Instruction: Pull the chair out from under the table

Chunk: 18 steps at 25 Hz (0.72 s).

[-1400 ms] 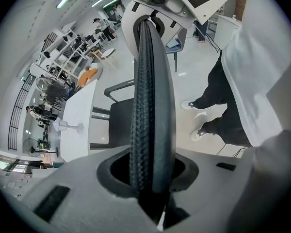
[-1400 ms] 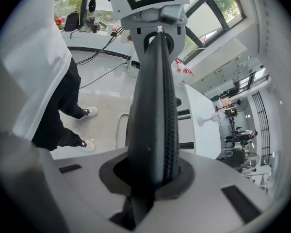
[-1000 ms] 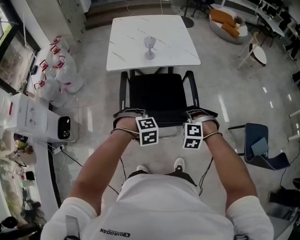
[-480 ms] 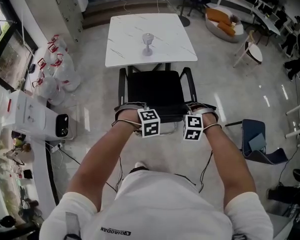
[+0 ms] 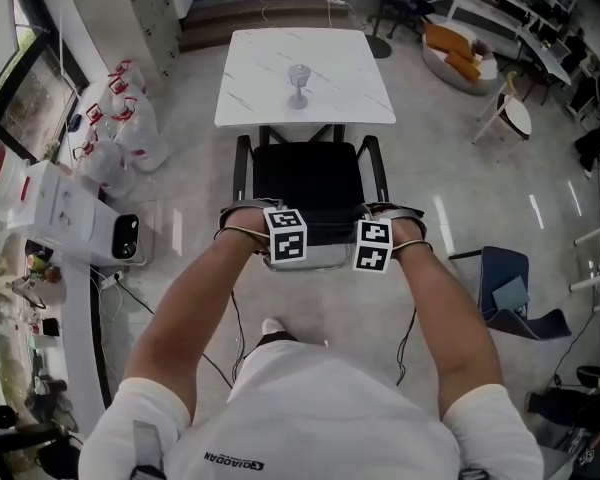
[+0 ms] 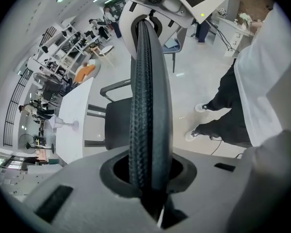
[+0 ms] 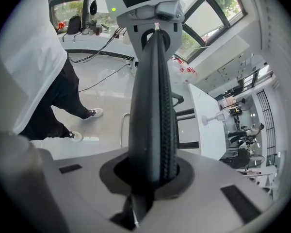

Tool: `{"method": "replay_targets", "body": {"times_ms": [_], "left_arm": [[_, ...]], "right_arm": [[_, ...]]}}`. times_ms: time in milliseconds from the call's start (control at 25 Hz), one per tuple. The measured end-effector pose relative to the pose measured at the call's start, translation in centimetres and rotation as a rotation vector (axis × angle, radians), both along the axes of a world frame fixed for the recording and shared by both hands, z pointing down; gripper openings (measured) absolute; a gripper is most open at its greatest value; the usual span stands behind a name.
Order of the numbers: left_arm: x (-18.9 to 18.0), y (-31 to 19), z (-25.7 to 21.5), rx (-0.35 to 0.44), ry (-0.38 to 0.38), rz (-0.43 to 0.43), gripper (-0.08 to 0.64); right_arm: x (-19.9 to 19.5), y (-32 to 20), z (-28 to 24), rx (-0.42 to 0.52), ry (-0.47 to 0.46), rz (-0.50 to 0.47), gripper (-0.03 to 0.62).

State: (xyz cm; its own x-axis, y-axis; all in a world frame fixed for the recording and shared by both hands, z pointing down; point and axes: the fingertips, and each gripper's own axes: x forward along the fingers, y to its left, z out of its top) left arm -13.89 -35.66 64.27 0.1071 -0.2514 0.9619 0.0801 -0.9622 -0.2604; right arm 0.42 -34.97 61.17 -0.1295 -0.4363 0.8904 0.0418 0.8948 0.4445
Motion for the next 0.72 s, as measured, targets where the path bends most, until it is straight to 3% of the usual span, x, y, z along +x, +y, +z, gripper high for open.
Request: {"method": "replay_targets", "body": {"times_ms": [200,720], "left_arm": [[0.0,2.1,-0.1,-0.039,-0.002,-0.010,0.067],[0.8,10.2,-0.1,-0.048,-0.014,-0.018,0.066]], "right_arm": [[0.0,2.0,-0.2,-0.049,-0.001,-0.012,0.040],[0.9,10.3,0.0,-0.092,-0.018,-0.011,0.038]]}}
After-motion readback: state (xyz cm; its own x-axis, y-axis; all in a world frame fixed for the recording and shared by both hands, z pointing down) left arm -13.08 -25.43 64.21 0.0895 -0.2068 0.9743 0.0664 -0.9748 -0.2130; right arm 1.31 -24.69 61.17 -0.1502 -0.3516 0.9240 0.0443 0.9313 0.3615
